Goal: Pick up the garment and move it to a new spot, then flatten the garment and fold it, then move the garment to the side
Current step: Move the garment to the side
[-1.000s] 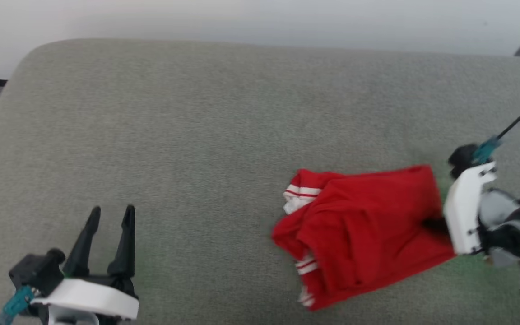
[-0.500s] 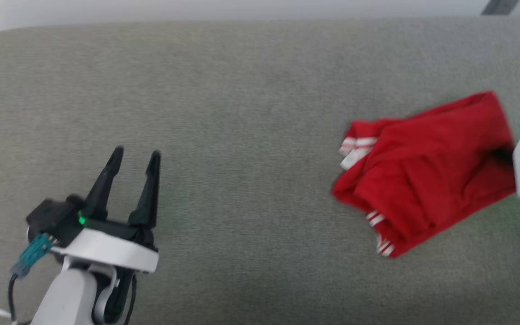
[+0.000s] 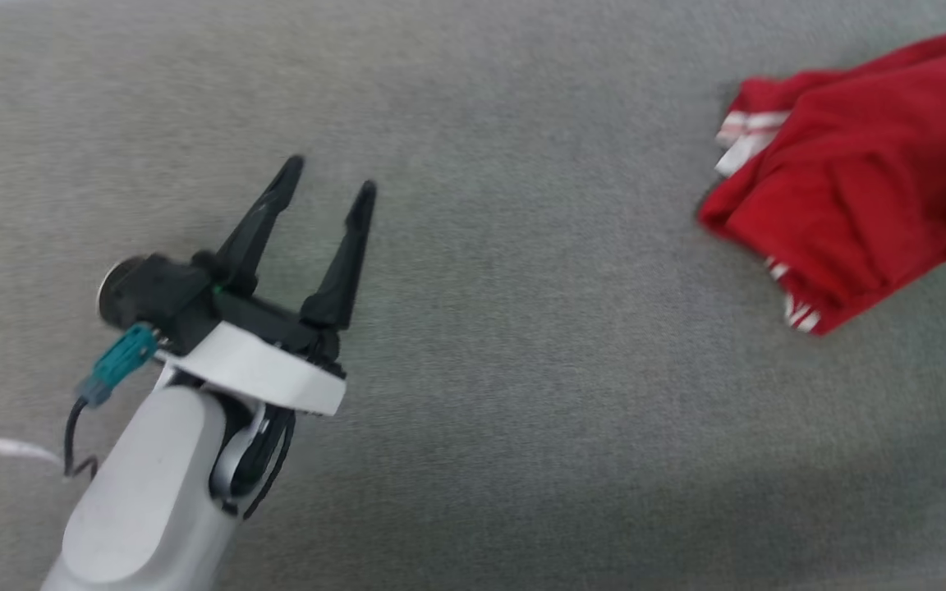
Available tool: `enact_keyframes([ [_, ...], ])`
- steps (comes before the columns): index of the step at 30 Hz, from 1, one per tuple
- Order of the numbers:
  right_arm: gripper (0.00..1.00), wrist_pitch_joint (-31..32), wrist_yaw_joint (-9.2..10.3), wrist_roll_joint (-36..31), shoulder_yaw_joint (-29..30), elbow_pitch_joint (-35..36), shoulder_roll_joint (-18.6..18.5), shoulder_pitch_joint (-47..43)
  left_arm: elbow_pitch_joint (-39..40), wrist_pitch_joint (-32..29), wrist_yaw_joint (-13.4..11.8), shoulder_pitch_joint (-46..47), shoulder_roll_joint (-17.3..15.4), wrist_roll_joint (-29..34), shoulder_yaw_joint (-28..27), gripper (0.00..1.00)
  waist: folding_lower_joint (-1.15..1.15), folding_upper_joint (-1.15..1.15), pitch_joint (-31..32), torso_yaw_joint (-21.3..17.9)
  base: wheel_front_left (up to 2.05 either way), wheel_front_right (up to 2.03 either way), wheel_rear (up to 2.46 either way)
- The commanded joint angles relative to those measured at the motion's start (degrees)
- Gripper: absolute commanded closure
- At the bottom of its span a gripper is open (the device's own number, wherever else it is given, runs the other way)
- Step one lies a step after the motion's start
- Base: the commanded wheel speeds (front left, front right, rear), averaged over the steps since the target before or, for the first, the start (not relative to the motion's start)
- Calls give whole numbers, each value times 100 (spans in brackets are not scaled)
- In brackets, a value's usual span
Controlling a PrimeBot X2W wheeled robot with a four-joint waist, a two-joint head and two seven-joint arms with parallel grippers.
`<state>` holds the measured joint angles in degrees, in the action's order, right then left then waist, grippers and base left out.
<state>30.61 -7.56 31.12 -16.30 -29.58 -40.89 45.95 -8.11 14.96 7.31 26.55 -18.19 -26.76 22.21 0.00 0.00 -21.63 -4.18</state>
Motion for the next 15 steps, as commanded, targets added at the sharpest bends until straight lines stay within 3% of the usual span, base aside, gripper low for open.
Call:
enact_keyframes([
  [1,100,-63,15,-67,33,-40,-23,78,-16,27,21,103,-36,20,24,0,0,0,-144,-140,0,0,0],
  [15,100,-987,15,-1534,860,-1345,59,962,-188,27,21,1128,-132,-129,872,0,0,0,-795,-440,0,0,0],
])
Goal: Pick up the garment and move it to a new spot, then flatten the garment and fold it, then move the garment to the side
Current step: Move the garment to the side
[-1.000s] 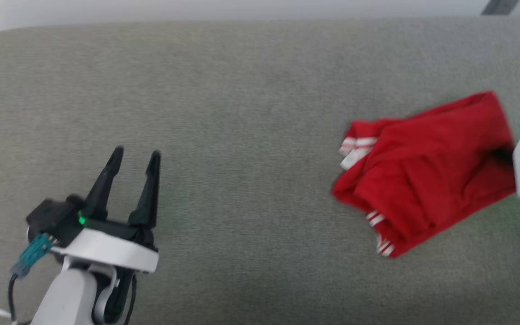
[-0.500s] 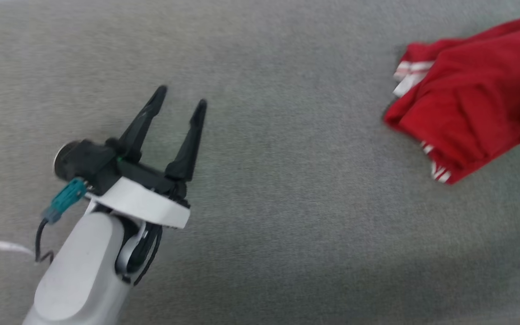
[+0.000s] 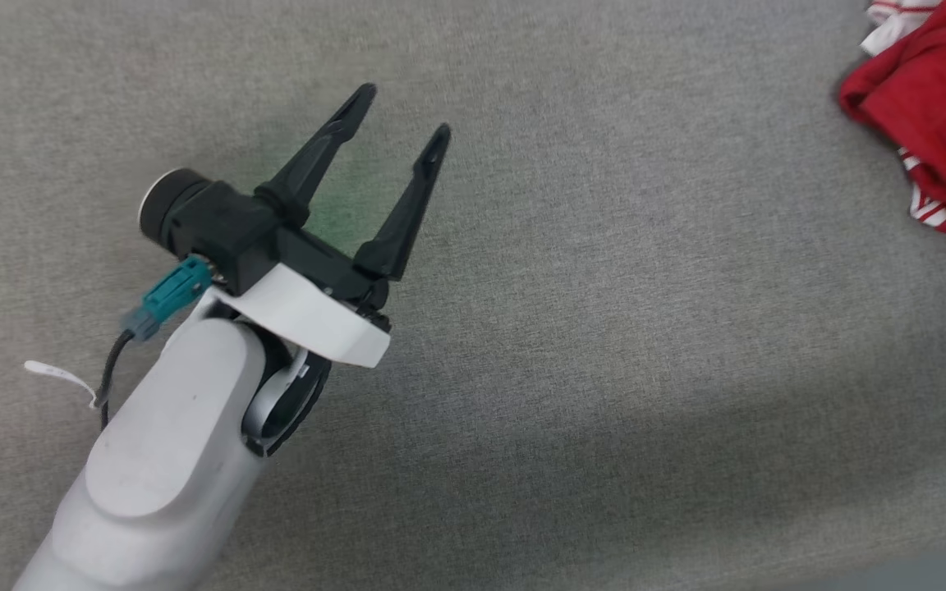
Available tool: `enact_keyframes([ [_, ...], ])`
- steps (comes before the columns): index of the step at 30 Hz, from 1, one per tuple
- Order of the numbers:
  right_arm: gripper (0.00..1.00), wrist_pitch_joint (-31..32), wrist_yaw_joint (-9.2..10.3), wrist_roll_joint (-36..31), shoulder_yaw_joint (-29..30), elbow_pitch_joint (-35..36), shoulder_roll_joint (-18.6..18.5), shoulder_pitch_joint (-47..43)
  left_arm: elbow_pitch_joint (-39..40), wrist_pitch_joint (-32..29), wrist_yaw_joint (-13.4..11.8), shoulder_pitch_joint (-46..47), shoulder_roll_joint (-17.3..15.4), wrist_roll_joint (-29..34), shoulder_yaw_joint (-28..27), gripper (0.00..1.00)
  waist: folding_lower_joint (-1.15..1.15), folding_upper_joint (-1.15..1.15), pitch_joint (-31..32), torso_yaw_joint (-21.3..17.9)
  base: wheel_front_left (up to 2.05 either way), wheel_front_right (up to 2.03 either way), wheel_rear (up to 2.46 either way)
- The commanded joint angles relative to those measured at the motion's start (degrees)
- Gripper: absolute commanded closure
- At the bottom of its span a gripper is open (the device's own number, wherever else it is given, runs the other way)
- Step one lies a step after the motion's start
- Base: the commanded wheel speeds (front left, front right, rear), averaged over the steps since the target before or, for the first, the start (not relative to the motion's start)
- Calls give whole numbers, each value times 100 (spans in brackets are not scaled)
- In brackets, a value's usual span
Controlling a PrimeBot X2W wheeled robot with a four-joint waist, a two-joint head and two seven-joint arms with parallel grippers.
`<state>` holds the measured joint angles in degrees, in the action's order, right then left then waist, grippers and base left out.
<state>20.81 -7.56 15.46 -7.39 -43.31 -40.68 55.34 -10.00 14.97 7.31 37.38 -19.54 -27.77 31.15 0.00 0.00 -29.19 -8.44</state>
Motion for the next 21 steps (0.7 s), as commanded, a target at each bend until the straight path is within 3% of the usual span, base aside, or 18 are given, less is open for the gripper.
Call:
enact_keyframes([
  [1,100,-72,15,-70,40,-66,61,79,-14,25,21,100,5,-30,25,0,0,0,-79,-12,0,0,0],
  [15,100,-851,15,-953,643,-1378,581,494,-106,25,21,505,68,-142,395,0,0,0,-391,232,0,0,0],
  [16,91,-894,14,-979,672,-1444,590,526,-104,25,21,505,59,-151,379,0,0,0,-397,240,0,0,0],
  [18,89,-981,15,-1018,733,-1567,618,591,-90,25,21,484,56,-174,339,0,0,0,-400,250,0,0,0],
  [19,31,-1017,15,-1043,764,-1611,626,633,-77,25,21,464,44,-186,313,0,0,0,-398,251,0,0,0],
  [20,0,-1052,15,-1073,781,-1672,634,665,-66,25,21,438,23,-200,291,0,0,0,-393,248,0,0,0],
  [21,0,-1105,15,-1082,811,-1714,627,702,-63,25,21,413,3,-213,265,0,0,0,-385,243,0,0,0],
])
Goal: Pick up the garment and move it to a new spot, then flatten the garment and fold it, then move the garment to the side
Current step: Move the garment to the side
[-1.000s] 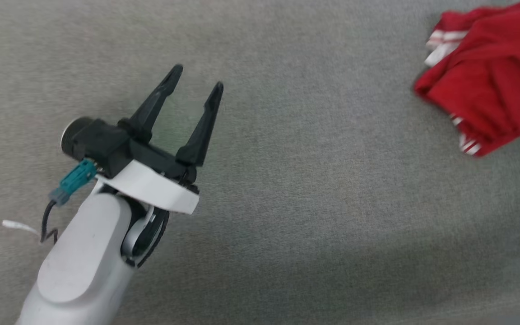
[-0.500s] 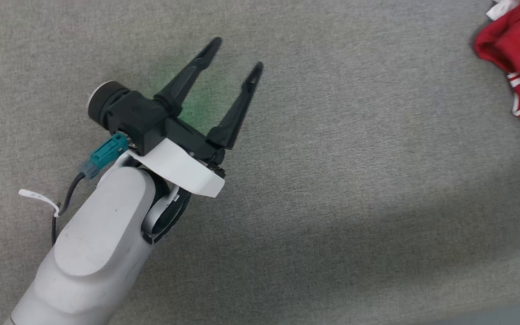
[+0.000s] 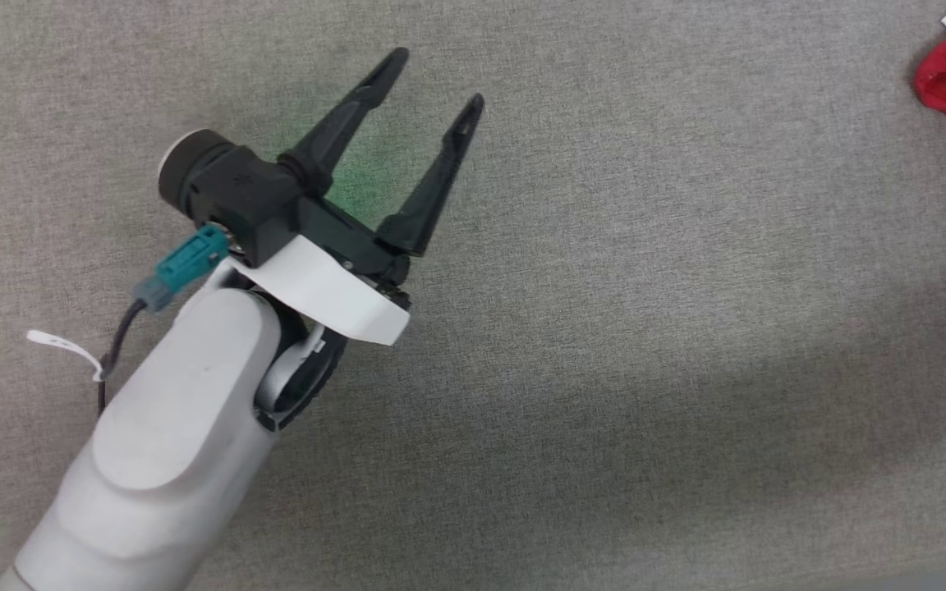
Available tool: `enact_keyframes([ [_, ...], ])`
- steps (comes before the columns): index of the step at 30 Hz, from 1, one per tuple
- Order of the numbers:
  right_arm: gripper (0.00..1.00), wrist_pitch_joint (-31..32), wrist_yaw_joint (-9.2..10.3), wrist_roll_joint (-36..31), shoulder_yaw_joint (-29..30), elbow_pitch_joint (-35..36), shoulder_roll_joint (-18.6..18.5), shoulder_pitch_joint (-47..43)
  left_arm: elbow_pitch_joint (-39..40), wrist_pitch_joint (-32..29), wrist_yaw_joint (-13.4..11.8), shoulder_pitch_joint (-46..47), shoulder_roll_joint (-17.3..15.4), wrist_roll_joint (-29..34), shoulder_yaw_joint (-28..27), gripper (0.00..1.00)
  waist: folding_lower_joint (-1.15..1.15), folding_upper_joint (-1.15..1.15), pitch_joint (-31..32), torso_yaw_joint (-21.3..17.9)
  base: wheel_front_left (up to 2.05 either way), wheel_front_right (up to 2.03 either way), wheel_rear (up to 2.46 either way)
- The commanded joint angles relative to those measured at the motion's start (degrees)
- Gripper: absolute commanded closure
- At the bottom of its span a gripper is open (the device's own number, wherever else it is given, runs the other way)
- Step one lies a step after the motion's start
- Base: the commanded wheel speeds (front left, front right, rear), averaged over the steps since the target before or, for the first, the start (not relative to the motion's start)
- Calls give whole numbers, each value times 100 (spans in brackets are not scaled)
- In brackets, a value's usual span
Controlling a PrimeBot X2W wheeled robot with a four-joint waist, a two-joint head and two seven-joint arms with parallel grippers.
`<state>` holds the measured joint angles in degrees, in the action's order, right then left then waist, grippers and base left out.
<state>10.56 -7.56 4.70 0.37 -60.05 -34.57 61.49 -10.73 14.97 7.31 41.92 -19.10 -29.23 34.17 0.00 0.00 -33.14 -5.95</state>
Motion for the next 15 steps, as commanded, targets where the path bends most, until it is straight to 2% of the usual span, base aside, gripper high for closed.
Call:
enact_keyframes([
  [1,0,-129,15,-23,65,-79,6,132,19,25,21,-60,-51,-78,-71,0,0,0,22,-9,0,0,0],
  [15,0,-668,15,144,223,-336,179,340,59,26,21,-452,-201,-237,-502,0,0,0,416,-92,0,0,0],
])
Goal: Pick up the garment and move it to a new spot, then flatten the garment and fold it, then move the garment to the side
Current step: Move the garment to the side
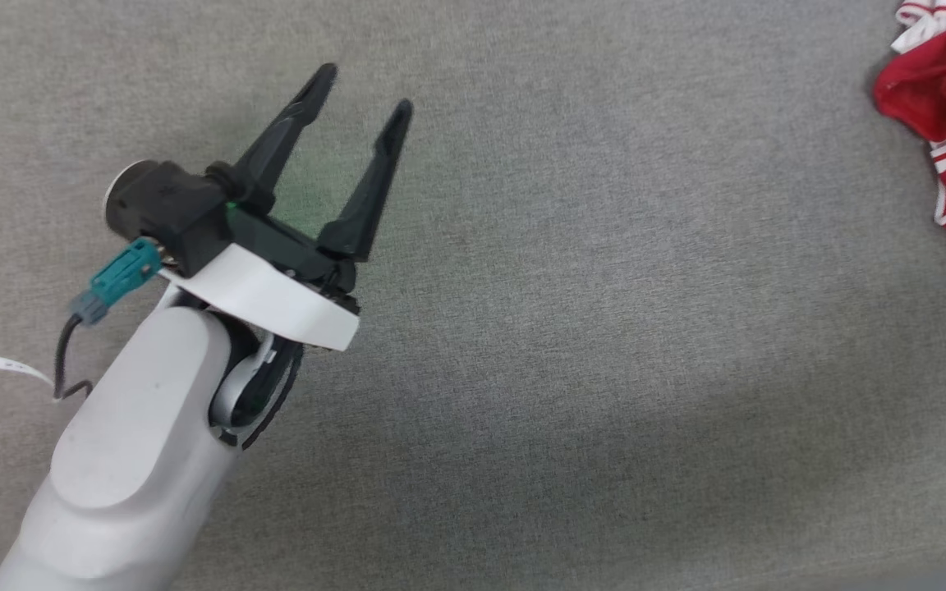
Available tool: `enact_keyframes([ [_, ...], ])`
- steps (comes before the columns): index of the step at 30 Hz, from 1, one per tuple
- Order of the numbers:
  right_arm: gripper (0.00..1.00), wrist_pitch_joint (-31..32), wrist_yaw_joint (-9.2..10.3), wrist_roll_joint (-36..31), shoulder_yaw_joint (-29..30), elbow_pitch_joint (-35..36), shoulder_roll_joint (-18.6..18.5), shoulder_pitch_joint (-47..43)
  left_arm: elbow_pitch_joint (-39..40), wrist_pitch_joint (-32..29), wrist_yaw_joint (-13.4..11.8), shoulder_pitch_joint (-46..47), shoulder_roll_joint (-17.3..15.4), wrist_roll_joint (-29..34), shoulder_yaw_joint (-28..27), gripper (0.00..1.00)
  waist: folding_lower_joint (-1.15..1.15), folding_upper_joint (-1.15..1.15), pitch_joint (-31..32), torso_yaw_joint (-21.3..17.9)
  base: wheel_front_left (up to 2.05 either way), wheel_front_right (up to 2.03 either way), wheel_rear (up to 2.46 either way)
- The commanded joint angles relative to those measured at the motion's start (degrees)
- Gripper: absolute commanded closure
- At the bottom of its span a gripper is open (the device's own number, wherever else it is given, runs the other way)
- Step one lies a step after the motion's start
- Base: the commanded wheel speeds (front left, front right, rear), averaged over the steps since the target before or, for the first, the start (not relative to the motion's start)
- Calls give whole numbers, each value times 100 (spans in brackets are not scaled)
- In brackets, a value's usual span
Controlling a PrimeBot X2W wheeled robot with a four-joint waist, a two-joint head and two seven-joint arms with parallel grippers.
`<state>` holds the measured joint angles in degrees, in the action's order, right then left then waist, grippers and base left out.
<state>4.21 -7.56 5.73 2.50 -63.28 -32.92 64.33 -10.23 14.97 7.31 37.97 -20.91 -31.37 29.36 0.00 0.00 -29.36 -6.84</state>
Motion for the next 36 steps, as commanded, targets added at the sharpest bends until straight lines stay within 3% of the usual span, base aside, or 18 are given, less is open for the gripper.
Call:
enact_keyframes([
  [1,0,-79,15,112,25,-12,52,45,-10,26,21,-96,-25,-26,-61,0,0,0,78,5,0,0,0],
  [18,0,-1164,15,1131,-430,905,505,-1188,128,26,21,-1147,10,124,-1112,0,0,0,1032,190,0,0,0],
  [27,0,-1639,14,1672,-784,1868,707,-2477,297,26,21,-2158,177,261,-1886,0,0,0,1721,381,0,0,0],
  [36,0,-1859,15,1785,-657,3046,917,-3950,507,26,21,-3397,198,358,-2569,0,0,0,2337,582,0,0,0],
])
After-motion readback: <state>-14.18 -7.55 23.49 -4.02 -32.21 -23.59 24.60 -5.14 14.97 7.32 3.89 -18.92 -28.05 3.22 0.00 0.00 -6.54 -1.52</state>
